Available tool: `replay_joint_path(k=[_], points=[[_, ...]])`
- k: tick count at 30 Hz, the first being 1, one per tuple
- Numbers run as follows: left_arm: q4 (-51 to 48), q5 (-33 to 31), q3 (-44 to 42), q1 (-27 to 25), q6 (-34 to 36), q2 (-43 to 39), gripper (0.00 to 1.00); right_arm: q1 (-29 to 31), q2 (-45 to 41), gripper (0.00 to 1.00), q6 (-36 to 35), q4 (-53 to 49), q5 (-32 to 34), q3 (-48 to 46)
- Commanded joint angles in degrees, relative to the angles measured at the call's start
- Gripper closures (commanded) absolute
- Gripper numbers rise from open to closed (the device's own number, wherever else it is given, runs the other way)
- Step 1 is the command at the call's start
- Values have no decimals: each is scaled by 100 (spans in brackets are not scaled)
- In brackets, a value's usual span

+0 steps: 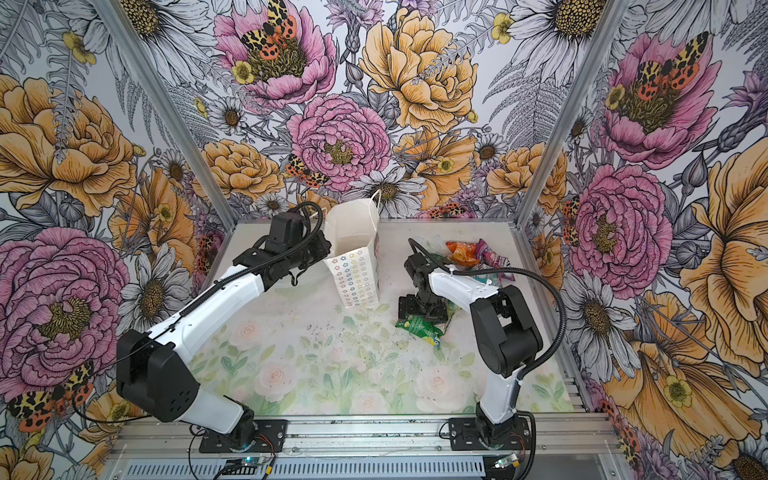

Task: Place the snacks into the paper bag
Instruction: 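Move the right gripper to the green candy packet and lower onto it, then grasp the green Spring Tea packet with the right gripper and lift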

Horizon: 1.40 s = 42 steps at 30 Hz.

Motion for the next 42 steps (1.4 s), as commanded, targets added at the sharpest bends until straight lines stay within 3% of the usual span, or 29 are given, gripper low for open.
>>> replay_joint_path(k=[1,13,15,19,21,26,31,34,37,42], points=[[84,111,187,6,133,57,100,14,309,2,272,515,-795,78],[87,130,167,-12,142,53,100,-151,437,3,1135,1295,-1185,640],[87,103,142,-7,150,19,100,-184,424,3,1003,1367,-1259,698],[87,111,119,11,159,-2,100,-196,303,5,-228,1253,-1739,904],[86,125,113,14,164,-8,100,-192,187,1,-834,1054,-1831,1008],[83,125,94,-4,142,-21,100,-173,-18,0,-2199,222,-1347,1477],[87,103,65,-4,150,-40,100,-74,-249,0,-3835,-103,-210,1447],[86,102,84,18,150,-22,100,-65,-193,0,-4428,-231,200,1406],[83,109,107,7,142,1,100,-39,-103,0,-4856,-243,150,1285],[88,109,141,-7,133,35,100,126,248,1,-5095,-238,200,1246]])
